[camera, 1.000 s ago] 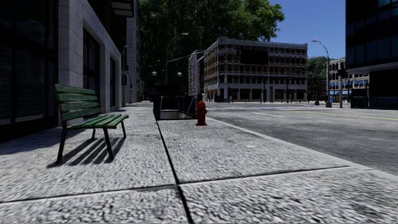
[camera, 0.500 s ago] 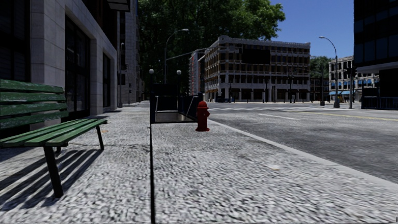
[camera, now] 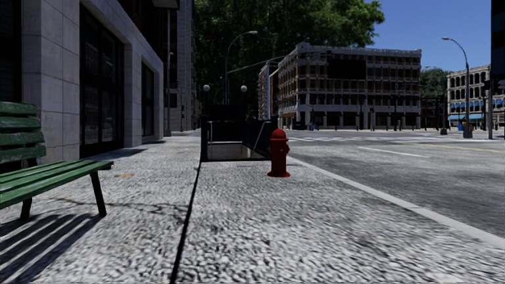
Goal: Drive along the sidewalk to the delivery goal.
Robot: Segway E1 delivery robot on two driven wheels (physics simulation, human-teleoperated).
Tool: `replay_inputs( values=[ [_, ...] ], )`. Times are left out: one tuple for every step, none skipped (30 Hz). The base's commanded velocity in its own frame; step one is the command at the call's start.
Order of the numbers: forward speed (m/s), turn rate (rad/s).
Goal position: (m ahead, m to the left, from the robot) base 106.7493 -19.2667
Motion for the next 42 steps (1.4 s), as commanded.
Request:
replay_inputs(
  values=[
    [2.0,0.37],
    [2.0,0.37],
    [2.0,0.38],
    [2.0,0.39],
    [2.0,0.39],
    [2.0,0.39],
    [2.0,0.39],
    [2.0,0.39],
    [2.0,0.39],
    [2.0,0.39],
    [2.0,0.39],
    [2.0,0.39],
    [2.0,0.39],
    [2.0,0.39],
    [2.0,0.39],
    [2.0,0.39],
    [2.0,0.39],
    [2.0,0.39],
    [2.0,0.39],
    [2.0,0.39],
    [2.0,0.39],
    [2.0,0.39],
    [2.0,0.39],
    [2.0,0.39],
    [2.0,0.39],
    [2.0,0.39],
    [2.0,0.39],
    [2.0,0.39],
    [2.0,0.39],
    [2.0,0.39],
    [2.0,0.39],
    [2.0,0.39],
    [2.0,0.39],
    [2.0,0.39],
    [2.0,0.39],
    [2.0,0.39],
    [2.0,0.39],
    [2.0,0.39],
    [2.0,0.39],
    [2.0,0.39],
    [2.0,0.39],
    [2.0,0.39]
  ],
)
